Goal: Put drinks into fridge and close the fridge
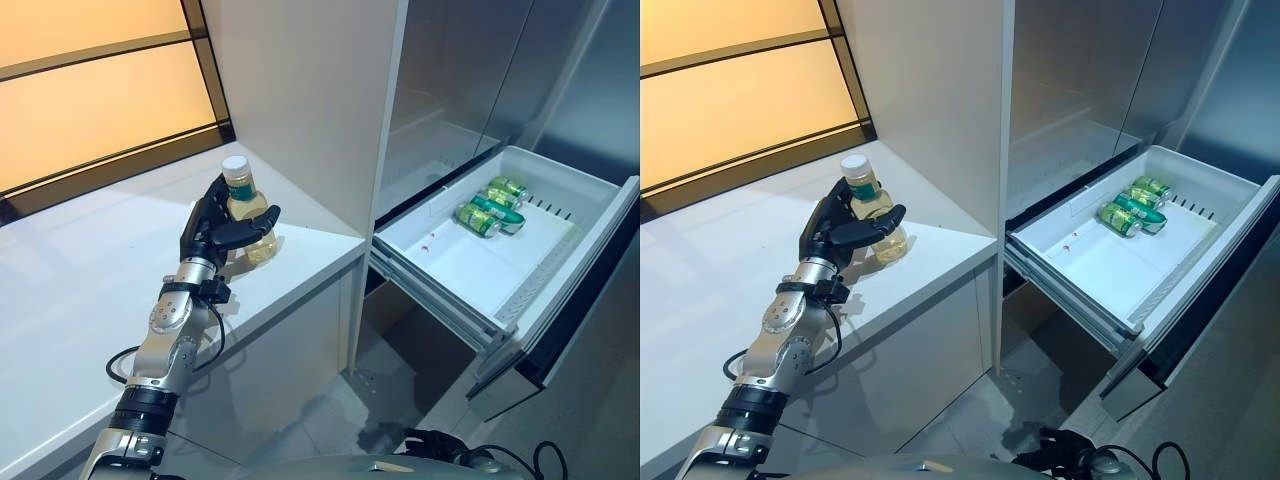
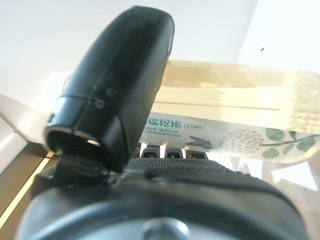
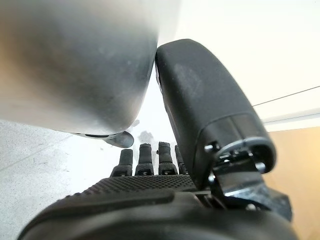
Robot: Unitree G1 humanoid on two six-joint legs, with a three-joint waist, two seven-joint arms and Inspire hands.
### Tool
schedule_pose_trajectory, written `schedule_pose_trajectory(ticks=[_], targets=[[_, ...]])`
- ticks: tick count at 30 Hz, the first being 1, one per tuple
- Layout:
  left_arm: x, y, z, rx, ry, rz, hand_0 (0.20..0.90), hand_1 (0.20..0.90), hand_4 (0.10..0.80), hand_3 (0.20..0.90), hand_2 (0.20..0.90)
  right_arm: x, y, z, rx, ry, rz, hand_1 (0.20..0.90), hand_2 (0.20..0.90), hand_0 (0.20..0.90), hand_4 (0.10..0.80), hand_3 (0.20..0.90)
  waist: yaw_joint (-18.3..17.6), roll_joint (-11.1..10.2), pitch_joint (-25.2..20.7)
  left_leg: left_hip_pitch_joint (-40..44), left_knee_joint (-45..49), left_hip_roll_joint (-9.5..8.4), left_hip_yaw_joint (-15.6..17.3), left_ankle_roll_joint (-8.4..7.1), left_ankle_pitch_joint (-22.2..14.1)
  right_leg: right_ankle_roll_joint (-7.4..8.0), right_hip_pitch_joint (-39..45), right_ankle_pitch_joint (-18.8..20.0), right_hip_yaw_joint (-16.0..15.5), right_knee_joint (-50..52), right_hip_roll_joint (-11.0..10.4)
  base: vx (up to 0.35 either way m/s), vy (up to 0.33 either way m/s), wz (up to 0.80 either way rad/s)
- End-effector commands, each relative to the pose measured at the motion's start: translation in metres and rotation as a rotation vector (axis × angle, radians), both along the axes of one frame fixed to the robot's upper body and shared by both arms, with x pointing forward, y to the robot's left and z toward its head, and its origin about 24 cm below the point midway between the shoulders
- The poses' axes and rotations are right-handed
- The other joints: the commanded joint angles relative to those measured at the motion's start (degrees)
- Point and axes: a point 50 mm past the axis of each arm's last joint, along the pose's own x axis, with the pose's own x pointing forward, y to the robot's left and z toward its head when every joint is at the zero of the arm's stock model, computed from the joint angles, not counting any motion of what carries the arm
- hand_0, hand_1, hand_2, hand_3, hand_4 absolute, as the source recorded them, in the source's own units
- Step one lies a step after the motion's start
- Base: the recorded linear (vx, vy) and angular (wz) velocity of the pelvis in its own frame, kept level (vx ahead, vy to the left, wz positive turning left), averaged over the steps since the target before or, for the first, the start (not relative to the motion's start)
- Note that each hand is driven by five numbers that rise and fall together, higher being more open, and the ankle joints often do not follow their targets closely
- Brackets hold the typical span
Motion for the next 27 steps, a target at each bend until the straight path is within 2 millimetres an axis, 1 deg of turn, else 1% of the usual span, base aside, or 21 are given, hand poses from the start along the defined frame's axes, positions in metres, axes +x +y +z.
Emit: schedule_pose_trajectory(ticks=[1,2,3,7,12,15,18,20,21,22,25,26,27], targets=[[0.008,0.000,0.086,0.053,-0.402,-0.021,0.542,0.542,0.383,0.483,0.542,-0.016,0.014,-0.006,0.026,0.058,0.072,0.900,0.900,0.900,0.800,0.900,-1.0,-0.8,-2.8,-2.5,0.3,-0.89,2.1,0.03,-1.4,3.48,4.1,-4.1,2.6,1.1,-1.5,0.000,0.000,0.00],[0.007,0.001,0.086,0.053,-0.408,-0.018,0.382,0.382,0.196,0.296,0.382,-0.016,0.014,-0.006,0.026,0.058,0.072,0.900,0.900,0.900,0.800,0.900,-1.0,-0.9,-2.8,-2.5,0.3,-0.90,2.2,0.04,-1.3,3.47,4.1,-4.1,2.6,1.1,-1.5,0.000,0.000,0.00],[0.007,0.001,0.087,0.051,-0.412,-0.018,0.300,0.300,0.100,0.200,0.300,-0.016,0.014,-0.006,0.027,0.059,0.073,0.900,0.900,0.900,0.800,0.900,-1.0,-0.9,-2.8,-2.4,0.3,-0.91,2.1,0.06,-1.4,3.44,4.1,-4.1,2.6,1.1,-1.5,0.000,0.000,0.00],[0.006,0.001,0.090,0.046,-0.445,-0.011,0.300,0.300,0.100,0.200,0.300,-0.017,0.015,-0.007,0.028,0.060,0.076,0.900,0.900,0.900,0.800,0.900,-1.1,-0.9,-2.9,-2.5,0.3,-0.90,2.2,0.04,-1.4,3.43,4.1,-4.1,2.6,1.0,-1.4,0.000,0.000,0.00],[-0.001,0.003,0.102,0.032,-0.553,0.024,0.300,0.300,0.100,0.200,0.300,-0.017,0.016,-0.007,0.033,0.053,0.085,0.900,0.900,0.900,0.800,0.900,-1.2,-1.1,-2.8,-2.5,0.3,-0.92,2.1,0.02,-1.4,3.37,4.0,-4.1,2.7,1.1,-1.4,0.000,0.000,0.00],[-0.005,0.004,0.110,-0.006,-0.615,0.031,0.300,0.300,0.100,0.200,0.300,-0.013,0.020,-0.006,0.050,0.017,0.098,0.900,0.900,0.900,0.800,0.900,-1.1,-1.2,-2.9,-2.5,0.3,-0.92,2.0,0.02,-1.4,3.34,4.1,-4.1,2.8,1.0,-1.4,0.000,0.000,0.00],[-0.011,0.001,0.117,-0.101,-0.677,-0.006,0.300,0.300,0.100,0.200,0.300,0.004,0.028,0.000,0.089,-0.087,0.080,0.900,0.900,0.900,0.800,0.900,-1.2,-1.4,-2.9,-2.5,0.3,-0.97,1.8,0.03,-1.3,3.29,4.2,-3.9,2.8,0.9,-1.4,0.000,0.000,0.00],[-0.014,-0.002,0.122,-0.198,-0.708,-0.064,0.300,0.300,0.100,0.200,0.300,0.021,0.035,0.006,0.097,-0.181,0.098,0.900,0.900,0.900,0.800,0.900,-1.3,-1.4,-2.8,-2.5,0.3,-0.97,1.7,0.06,-1.3,3.23,4.2,-3.8,2.8,0.9,-1.4,0.000,0.000,0.00],[-0.017,-0.006,0.124,-0.255,-0.726,-0.115,0.300,0.300,0.100,0.200,0.300,0.034,0.040,0.012,0.096,-0.249,0.131,0.900,0.900,0.900,0.800,0.900,-1.4,-1.5,-2.7,-2.5,0.3,-0.98,1.6,0.10,-1.3,3.22,4.1,-3.8,2.8,0.9,-1.4,0.000,0.000,0.00],[-0.018,-0.010,0.126,-0.326,-0.736,-0.164,0.300,0.300,0.100,0.200,0.300,0.046,0.045,0.020,0.089,-0.323,0.176,0.900,0.900,0.900,0.800,0.900,-1.5,-1.6,-2.6,-2.6,0.3,-0.99,1.6,0.12,-1.3,3.22,4.1,-3.7,2.8,0.9,-1.4,0.000,0.000,0.00],[-0.022,-0.025,0.125,-0.493,-0.748,-0.330,0.300,0.300,0.100,0.200,0.300,0.086,0.067,0.054,0.119,-0.544,0.260,0.900,0.900,0.900,0.800,0.900,-2.1,-1.8,-2.2,-2.7,0.3,-0.99,1.4,0.05,-1.1,3.32,3.8,-3.4,3.0,0.8,-1.4,0.000,0.000,0.00],[-0.022,-0.026,0.125,-0.504,-0.748,-0.346,0.300,0.300,0.100,0.200,0.300,0.089,0.069,0.057,0.124,-0.561,0.265,0.900,0.900,0.900,0.800,0.900,-2.1,-1.8,-2.2,-2.7,0.3,-0.99,1.4,0.04,-1.1,3.33,3.8,-3.3,3.0,0.8,-1.4,0.000,0.000,0.00],[-0.023,-0.030,0.124,-0.551,-0.744,-0.397,0.300,0.300,0.100,0.200,0.300,0.098,0.076,0.069,0.145,-0.615,0.277,0.900,0.900,0.900,0.800,0.900,-2.4,-1.9,-2.0,-2.7,0.3,-0.97,1.5,0.02,-1.0,3.37,3.8,-3.3,3.1,0.8,-1.4,-0.028,-0.031,-0.01]])
